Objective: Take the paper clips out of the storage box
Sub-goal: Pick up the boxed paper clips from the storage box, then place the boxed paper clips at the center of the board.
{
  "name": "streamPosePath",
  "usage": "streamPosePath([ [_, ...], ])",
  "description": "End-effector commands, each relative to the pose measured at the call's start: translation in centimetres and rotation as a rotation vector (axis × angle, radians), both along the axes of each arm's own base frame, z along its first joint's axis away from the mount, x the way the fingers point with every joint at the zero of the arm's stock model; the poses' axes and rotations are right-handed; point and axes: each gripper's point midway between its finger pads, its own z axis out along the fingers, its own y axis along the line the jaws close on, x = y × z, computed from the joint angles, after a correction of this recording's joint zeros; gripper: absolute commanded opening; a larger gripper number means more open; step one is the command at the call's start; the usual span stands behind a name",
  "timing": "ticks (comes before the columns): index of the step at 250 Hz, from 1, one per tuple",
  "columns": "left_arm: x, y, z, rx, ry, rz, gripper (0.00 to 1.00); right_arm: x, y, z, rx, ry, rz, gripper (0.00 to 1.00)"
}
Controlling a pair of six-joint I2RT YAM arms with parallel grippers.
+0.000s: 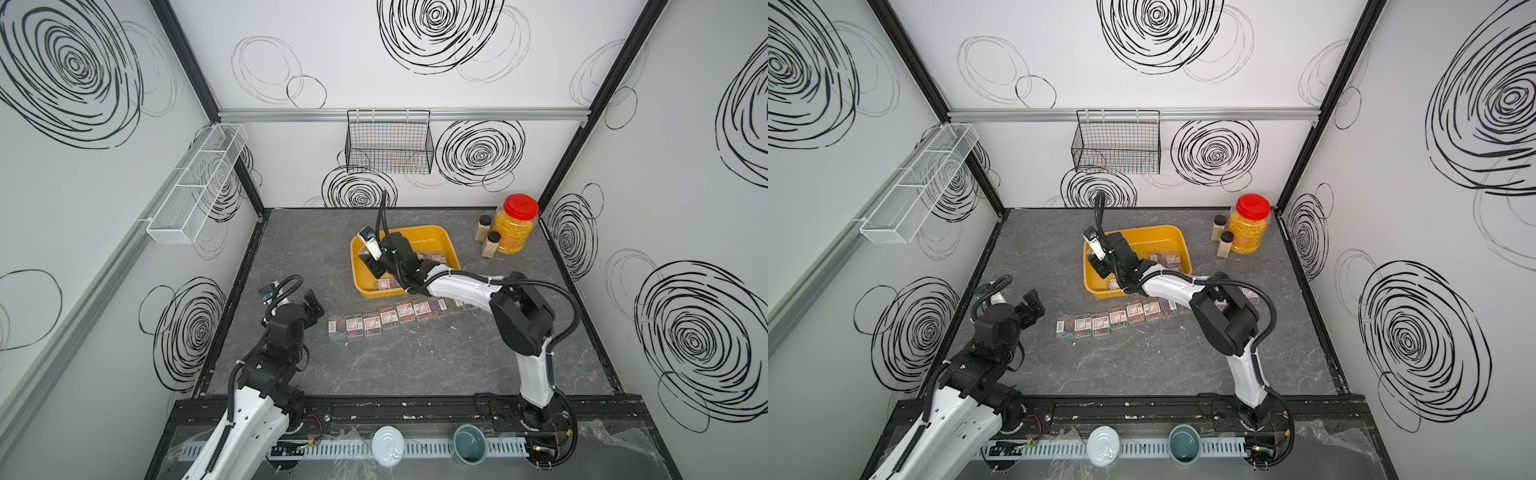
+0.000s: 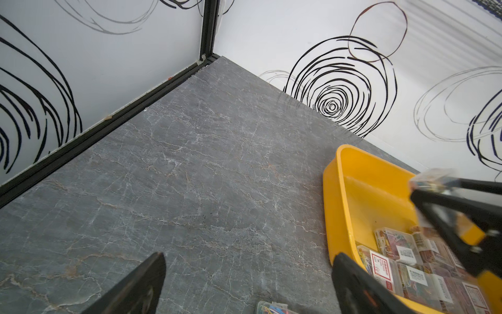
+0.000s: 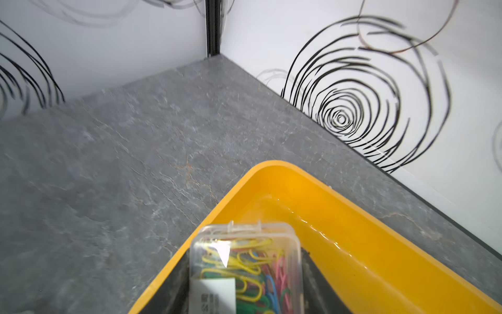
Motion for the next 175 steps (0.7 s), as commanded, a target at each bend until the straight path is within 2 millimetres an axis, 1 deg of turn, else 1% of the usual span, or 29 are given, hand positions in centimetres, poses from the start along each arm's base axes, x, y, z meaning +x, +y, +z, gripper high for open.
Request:
streamPosePath([
  [1,-0.2,0.1,-0.3,-0.006,0.001,-0.003,0.99,-1.8,-1.9,4.0,0.142,-0.005,-0.061,0.21],
  [14,-0.2,0.1,-0.3,-0.007,-0.002,-0.003,0.99,-2.7,-3.5,4.0,0.165,0.021,-0.107,0.22],
  [25,-0.2,0.0,-0.3,-0.008,-0.003,-0.006,0.99,-3.4,-4.9,3.7,0.189,0.051,-0.142,0.20],
  [55,-0.2,0.0,-0.3,-0.011,-0.005,-0.008,0.99,-6.3,-8.9,3.0,0.253,0.114,-0.215,0.20],
  [98,-0.2,0.1,-0.3,-0.011,-0.001,-0.003,0.99,-10.5,-14.8,1.9,0.310,0.168,-0.375,0.22],
  [119,-0.2,0.1,-0.5,-0.009,0.007,-0.001,0.99,-12.4,-17.2,0.7,0.335,0.225,-0.448,0.23],
  [134,-0.2,0.1,-0.5,-0.008,0.012,0.000,0.99,-13.7,-18.7,-0.6,0.360,0.268,-0.489,0.25],
  [161,-0.3,0.2,-0.7,-0.002,0.022,0.004,0.99,-15.4,-21.4,-2.5,0.389,0.335,-0.589,0.26],
  [175,-0.3,0.3,-0.7,0.000,0.024,0.007,0.99,-16.2,-22.4,-3.4,0.407,0.368,-0.616,0.26],
])
